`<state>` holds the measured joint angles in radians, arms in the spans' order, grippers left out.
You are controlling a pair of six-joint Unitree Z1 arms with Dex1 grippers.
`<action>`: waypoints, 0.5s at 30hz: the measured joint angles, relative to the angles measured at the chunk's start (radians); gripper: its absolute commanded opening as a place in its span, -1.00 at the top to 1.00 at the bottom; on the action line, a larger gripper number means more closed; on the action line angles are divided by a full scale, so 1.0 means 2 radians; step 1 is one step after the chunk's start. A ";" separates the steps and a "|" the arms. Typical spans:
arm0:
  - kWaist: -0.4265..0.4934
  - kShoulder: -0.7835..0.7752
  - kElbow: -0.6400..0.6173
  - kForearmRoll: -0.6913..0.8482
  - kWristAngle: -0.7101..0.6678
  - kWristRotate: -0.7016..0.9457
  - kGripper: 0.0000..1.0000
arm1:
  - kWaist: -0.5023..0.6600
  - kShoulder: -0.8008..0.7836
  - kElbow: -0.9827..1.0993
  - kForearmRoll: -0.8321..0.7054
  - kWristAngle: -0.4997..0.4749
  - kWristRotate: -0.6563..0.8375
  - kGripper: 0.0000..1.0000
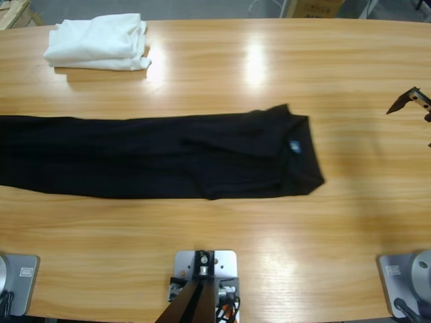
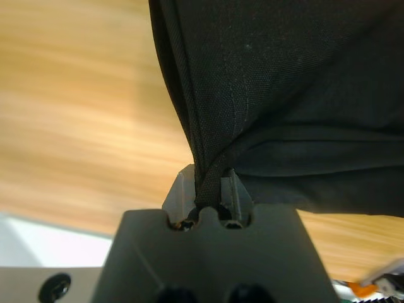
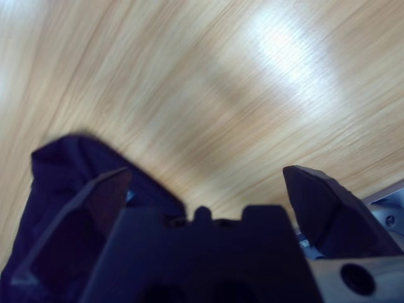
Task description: Fold clothes
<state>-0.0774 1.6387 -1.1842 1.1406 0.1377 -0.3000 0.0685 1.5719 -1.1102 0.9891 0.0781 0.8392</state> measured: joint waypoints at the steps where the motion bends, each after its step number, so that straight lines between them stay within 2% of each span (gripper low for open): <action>1: 0.017 -0.005 -0.005 0.009 0.007 0.012 1.00 | 0.000 0.000 0.001 -0.002 0.000 0.000 -1.00; 4: 0.054 -0.024 -0.019 0.032 0.014 0.044 1.00 | 0.000 0.000 0.004 -0.007 0.002 0.000 -1.00; 7: 0.037 -0.035 -0.062 0.066 0.015 0.053 1.00 | 0.000 0.000 0.006 -0.010 0.004 0.000 -1.00; 9: -0.012 -0.036 -0.115 0.103 0.015 0.054 1.00 | 0.000 0.000 0.010 -0.012 0.004 0.000 -1.00; 11: -0.080 -0.030 -0.190 0.148 0.016 0.052 1.00 | 0.000 0.000 0.014 -0.013 0.005 0.000 -1.00; 15: -0.199 0.018 -0.324 0.179 0.016 0.028 1.00 | -0.001 0.000 0.018 -0.014 0.005 0.000 -1.00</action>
<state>-0.4754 1.6753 -1.8316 1.4979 0.1700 -0.2440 0.0673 1.5719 -1.0748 0.9613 0.0888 0.8392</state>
